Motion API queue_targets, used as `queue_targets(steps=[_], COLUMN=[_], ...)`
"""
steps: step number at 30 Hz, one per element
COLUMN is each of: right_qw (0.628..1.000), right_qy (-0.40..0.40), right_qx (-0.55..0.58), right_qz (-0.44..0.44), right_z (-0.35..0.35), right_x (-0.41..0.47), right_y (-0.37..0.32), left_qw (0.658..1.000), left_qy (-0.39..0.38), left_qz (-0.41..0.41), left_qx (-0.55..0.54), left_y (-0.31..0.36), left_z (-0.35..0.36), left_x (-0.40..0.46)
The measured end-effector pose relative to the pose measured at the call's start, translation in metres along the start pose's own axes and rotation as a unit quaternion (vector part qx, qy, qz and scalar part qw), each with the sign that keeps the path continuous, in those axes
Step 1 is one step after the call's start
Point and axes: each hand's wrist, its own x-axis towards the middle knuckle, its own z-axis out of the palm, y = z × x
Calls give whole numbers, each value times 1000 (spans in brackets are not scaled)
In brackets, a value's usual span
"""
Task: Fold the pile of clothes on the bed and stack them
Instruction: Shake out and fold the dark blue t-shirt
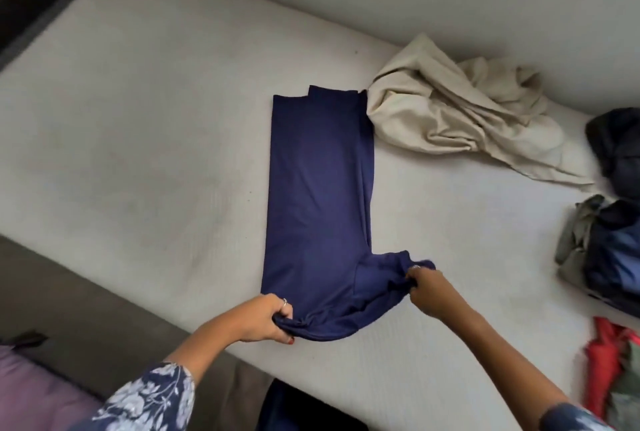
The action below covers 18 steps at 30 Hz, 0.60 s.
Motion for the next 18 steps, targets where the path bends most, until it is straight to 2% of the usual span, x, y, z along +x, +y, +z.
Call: queue_targets(steps=[4,9,11,13,15,18], right_qw=[989,957,949,953,959,957], right_qy=[15,72,72,22,-38,-61], right_qx=[-149,-251,-257,-228,-183,-161], right_qz=[-20,-126,-169,-198,-213,-235], right_z=[-28,-19,-5,15,32,49], right_x=[26,70,88,106,117,123], right_y=[-82,-164,-182,-183,-168,-133], left_qw=[1000,999,998,998,998,997], left_qy=[-10,-35,-45,-53,-52,-51], left_qz=[-12,-9,-4,0,16,45], left_qx=[1,26,32,29,31,47], left_y=[3,5,4,5,9,15], left_z=[-14,-36,-43,-53,-65,-88], left_x=[7,16,23,29,35,50])
